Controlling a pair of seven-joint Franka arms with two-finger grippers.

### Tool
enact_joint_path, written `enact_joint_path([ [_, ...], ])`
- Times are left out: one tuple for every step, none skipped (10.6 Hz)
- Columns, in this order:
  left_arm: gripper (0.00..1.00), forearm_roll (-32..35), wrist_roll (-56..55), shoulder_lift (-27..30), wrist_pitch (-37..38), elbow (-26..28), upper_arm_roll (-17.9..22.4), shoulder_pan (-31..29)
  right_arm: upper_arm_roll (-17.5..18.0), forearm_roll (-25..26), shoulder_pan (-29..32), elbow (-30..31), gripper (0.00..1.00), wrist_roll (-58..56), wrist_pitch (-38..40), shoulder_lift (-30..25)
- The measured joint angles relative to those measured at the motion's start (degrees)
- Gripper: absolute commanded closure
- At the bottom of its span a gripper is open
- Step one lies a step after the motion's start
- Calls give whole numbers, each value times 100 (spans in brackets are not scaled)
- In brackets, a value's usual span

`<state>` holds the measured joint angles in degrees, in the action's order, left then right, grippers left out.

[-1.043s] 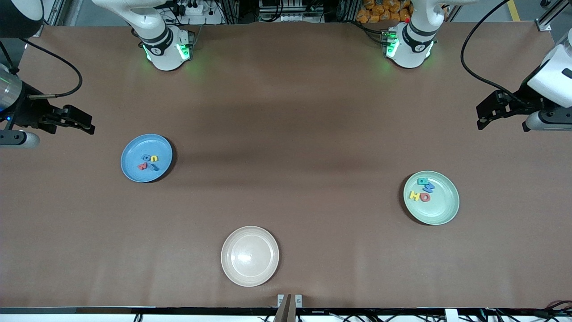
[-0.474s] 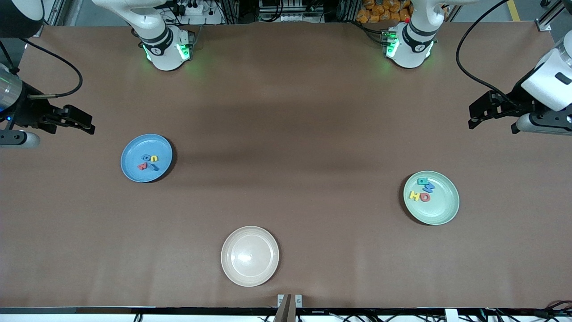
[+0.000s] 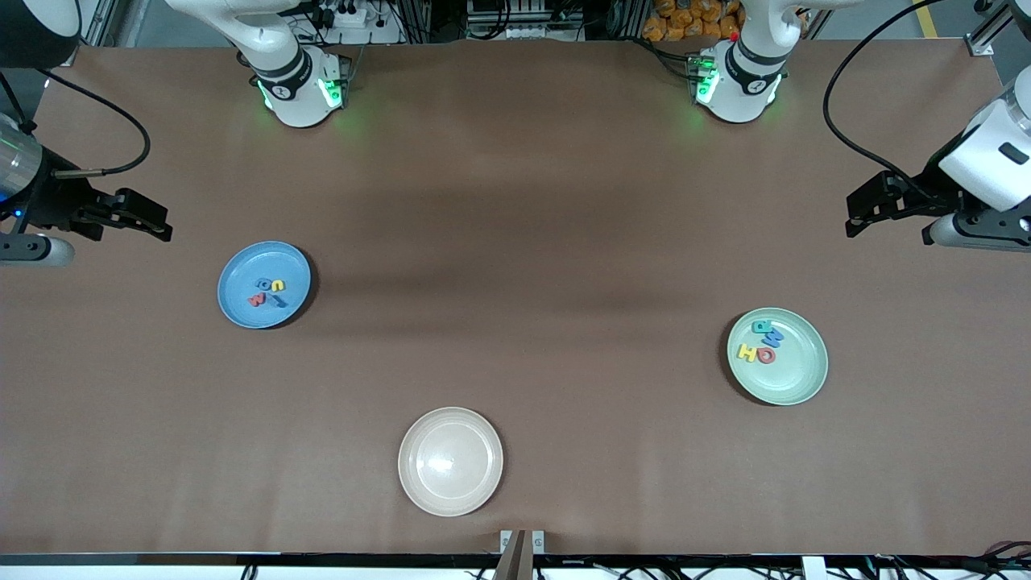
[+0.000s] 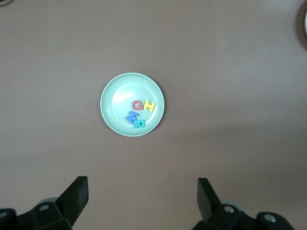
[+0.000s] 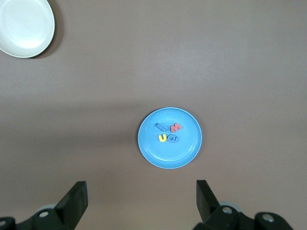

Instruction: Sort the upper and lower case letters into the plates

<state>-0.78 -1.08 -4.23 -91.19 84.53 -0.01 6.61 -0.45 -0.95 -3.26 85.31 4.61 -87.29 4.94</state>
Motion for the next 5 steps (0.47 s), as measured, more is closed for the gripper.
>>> enact_joint_path([
  [0,31,0,-15,64,0,32,0,-1,0,1,0,0,-1,0,0],
  [0,139,0,-27,135,0,44,0,-1,1,1,0,0,-2,-1,0],
  [0,229,0,-32,186,0,47,0,-4,2,2,0,0,-2,-1,0],
  [0,253,0,-32,223,0,52,0,-5,2,2,0,0,-2,0,1],
  [0,260,0,-34,240,0,62,0,-6,3,4,0,0,-2,0,1],
])
